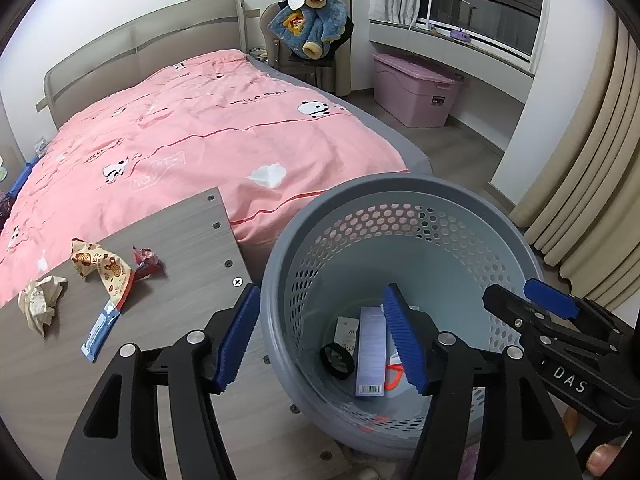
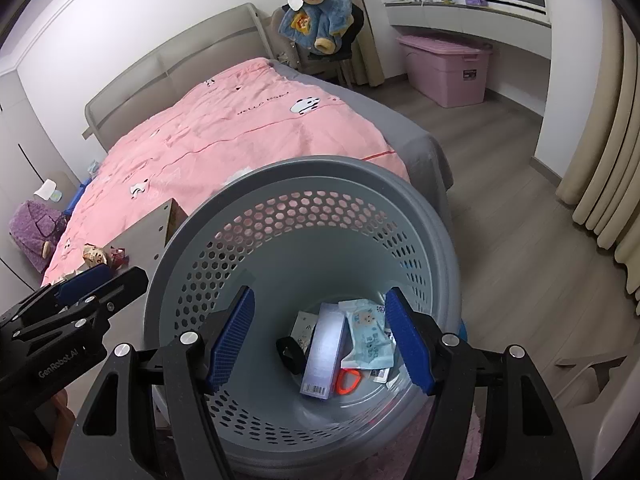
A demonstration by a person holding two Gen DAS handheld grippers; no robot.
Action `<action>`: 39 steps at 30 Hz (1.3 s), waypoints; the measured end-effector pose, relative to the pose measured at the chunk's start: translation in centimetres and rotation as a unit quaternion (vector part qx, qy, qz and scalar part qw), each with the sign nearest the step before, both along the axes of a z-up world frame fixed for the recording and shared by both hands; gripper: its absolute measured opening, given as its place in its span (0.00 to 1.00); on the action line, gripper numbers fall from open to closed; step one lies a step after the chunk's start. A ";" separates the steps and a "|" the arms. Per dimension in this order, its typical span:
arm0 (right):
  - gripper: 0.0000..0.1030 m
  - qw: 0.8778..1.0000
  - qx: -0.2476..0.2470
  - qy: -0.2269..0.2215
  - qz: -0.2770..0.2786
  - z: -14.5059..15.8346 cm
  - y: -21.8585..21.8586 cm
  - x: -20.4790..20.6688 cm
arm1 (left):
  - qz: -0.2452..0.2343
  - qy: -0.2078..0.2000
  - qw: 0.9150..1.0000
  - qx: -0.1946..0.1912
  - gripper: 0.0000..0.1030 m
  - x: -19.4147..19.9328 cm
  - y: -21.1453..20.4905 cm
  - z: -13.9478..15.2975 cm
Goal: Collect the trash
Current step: 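Withdraw both grippers from the wastebasket back over the table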
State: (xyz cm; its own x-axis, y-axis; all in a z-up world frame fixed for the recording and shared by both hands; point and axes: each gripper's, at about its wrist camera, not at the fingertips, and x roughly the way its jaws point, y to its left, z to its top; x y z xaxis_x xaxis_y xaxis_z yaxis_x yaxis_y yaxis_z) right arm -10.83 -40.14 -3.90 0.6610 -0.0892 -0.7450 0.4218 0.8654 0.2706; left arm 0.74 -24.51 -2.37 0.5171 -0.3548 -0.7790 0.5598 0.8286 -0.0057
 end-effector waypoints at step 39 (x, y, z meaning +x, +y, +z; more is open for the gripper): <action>0.78 0.995 -0.048 -0.011 0.092 3.2 11.3 2.6 | 0.137 -0.015 0.990 -0.039 0.69 1.0 16.7 0.3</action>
State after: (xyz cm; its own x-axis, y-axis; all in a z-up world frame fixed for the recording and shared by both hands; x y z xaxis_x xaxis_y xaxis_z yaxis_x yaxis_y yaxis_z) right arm -8.27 -28.88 -0.70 0.6886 -0.0352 -0.7243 0.2496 0.9493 0.1911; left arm 1.79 -7.81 -2.03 0.6244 -0.2563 -0.7378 0.3142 0.9472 -0.0632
